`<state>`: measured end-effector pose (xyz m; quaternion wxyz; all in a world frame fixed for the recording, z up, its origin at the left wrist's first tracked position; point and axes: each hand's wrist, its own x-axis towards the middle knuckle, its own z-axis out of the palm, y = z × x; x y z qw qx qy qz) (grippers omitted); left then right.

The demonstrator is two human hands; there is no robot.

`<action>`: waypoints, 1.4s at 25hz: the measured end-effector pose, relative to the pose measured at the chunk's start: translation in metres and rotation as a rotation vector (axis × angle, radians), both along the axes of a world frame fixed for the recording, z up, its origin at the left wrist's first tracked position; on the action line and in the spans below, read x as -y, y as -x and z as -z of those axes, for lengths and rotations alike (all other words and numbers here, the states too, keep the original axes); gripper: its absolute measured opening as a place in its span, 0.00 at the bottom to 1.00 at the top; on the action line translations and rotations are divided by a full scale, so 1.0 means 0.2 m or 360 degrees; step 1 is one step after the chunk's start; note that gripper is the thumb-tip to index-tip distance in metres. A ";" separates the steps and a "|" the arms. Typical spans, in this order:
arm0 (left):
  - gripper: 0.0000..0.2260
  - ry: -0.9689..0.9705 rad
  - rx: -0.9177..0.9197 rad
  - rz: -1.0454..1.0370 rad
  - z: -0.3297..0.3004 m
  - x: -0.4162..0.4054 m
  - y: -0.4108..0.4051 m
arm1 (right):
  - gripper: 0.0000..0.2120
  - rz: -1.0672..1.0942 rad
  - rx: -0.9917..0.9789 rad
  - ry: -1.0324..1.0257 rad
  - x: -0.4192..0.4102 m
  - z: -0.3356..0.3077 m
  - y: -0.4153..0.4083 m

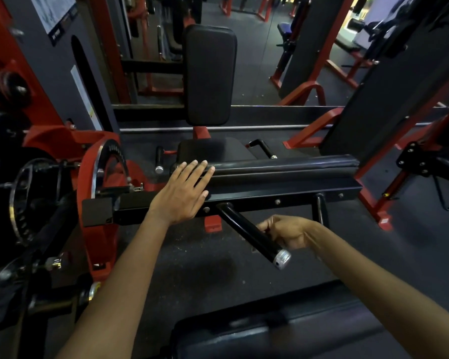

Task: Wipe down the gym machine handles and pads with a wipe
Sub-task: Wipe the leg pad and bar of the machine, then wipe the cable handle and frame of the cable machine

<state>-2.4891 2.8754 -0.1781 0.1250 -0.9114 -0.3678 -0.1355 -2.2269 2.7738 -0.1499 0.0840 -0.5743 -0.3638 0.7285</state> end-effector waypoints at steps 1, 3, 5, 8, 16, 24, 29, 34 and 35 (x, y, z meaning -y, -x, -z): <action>0.25 0.0001 0.0009 0.0008 0.00 0.00 0.00 | 0.25 -0.0053 -0.0028 0.0043 0.02 0.00 -0.03; 0.25 0.0011 0.0026 0.0012 0.00 0.00 0.00 | 0.24 -0.0225 -0.0029 0.0079 0.03 -0.02 -0.08; 0.25 0.0033 0.0034 0.0020 0.00 0.01 -0.01 | 0.22 -0.0427 0.0082 0.0083 0.05 -0.07 -0.10; 0.25 0.0083 0.0087 0.0053 -0.01 0.00 0.00 | 0.17 -0.0535 0.0540 -0.0220 0.06 -0.17 -0.07; 0.18 0.0573 0.0950 0.0165 -0.25 0.10 -0.50 | 0.06 0.0463 0.1092 -0.1331 0.12 -0.40 -0.25; 0.14 0.0771 0.0885 0.0602 -0.43 0.34 -1.37 | 0.03 0.0962 0.1514 -0.1514 0.60 -0.59 -0.93; 0.14 0.0835 0.0866 0.0828 -0.52 0.66 -2.02 | 0.06 0.1263 0.1611 -0.1458 1.04 -0.62 -1.54; 0.13 0.0928 0.0887 0.0998 -0.54 0.96 -2.64 | 0.05 0.1480 0.1641 -0.1388 1.43 -0.63 -2.10; 0.13 0.0940 0.0874 0.1004 -0.53 1.00 -2.73 | 0.05 0.1516 0.1626 -0.1349 1.47 -0.62 -2.18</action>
